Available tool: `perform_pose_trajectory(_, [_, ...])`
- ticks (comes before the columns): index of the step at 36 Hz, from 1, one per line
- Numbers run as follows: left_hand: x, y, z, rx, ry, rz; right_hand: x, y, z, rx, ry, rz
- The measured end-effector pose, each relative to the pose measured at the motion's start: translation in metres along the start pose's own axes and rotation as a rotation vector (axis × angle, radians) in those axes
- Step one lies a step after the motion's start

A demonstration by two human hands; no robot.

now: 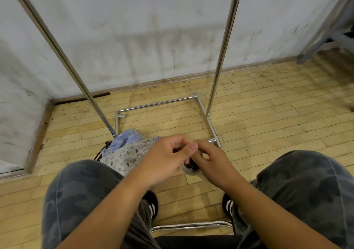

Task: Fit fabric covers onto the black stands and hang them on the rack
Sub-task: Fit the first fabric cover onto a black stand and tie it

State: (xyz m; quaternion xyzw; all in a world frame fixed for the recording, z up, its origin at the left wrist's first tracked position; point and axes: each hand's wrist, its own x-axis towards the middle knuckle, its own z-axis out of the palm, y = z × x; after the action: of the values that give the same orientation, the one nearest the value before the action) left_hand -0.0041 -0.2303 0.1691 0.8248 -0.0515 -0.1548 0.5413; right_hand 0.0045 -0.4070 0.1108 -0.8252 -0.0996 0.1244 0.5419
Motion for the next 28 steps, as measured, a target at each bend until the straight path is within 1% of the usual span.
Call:
perform_pose_trajectory(3, [0.001, 0.014, -0.021, -0.030, 0.046, 0.016, 0.014, -0.015, -0.006, 0.016, 0.057, -0.026])
perform_pose_trajectory(7, [-0.001, 0.041, -0.049, -0.011, 0.070, 0.050, 0.034, -0.045, -0.008, 0.101, 0.090, -0.071])
perform_pose_trajectory(13, [-0.008, 0.080, -0.094, 0.012, 0.141, 0.118, 0.058, -0.114, -0.009, 0.166, -0.009, -0.167])
perform_pose_trajectory(18, [-0.017, 0.105, -0.133, -0.006, 0.215, 0.179, 0.074, -0.165, -0.006, 0.171, -0.028, -0.236])
perform_pose_trajectory(23, [-0.027, 0.126, -0.170, -0.072, 0.316, 0.256, 0.091, -0.209, 0.002, 0.216, -0.015, -0.259])
perform_pose_trajectory(28, [-0.036, 0.147, -0.206, -0.068, 0.413, 0.278, 0.102, -0.256, 0.013, 0.283, -0.104, -0.329])
